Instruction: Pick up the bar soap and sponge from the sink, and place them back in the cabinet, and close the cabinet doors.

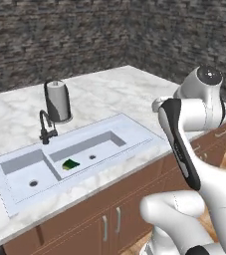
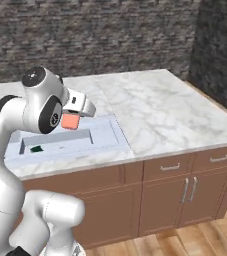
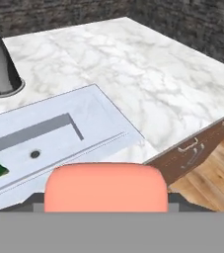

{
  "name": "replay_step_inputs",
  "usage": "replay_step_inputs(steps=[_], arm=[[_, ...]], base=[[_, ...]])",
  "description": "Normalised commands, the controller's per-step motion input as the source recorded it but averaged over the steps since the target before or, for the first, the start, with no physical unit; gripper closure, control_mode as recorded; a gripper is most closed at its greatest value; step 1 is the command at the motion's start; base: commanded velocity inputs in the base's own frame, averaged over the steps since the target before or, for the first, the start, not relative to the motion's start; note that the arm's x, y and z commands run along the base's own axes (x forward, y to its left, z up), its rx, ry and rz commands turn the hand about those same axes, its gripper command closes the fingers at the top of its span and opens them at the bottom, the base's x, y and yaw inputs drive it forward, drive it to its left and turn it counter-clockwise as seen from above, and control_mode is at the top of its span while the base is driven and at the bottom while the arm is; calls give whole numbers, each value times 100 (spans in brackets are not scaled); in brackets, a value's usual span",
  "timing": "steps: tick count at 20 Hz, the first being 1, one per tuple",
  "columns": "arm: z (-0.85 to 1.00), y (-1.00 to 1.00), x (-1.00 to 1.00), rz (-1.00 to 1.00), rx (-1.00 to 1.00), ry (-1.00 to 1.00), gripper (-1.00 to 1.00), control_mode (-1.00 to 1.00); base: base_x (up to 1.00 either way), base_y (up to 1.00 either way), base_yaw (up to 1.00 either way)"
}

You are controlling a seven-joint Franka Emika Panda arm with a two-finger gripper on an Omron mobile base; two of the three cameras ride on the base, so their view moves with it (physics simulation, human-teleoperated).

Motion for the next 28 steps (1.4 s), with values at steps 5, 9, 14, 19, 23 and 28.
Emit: replay_step_inputs(steps=[5, 9, 14, 19, 23, 28], arm=[[0, 0, 0, 0, 0, 0, 100, 100], [0, 0, 0, 0, 0, 0, 100, 100], [0, 0, 0, 0, 0, 0, 100, 100], [0, 0, 0, 0, 0, 0, 100, 100], [0, 0, 0, 0, 0, 0, 100, 100], [0, 0, 0, 0, 0, 0, 100, 100]], base=[[0, -30, -49], [0, -24, -50], [0, -27, -49], [3, -30, -48], [13, -26, -47], [4, -36, -45]])
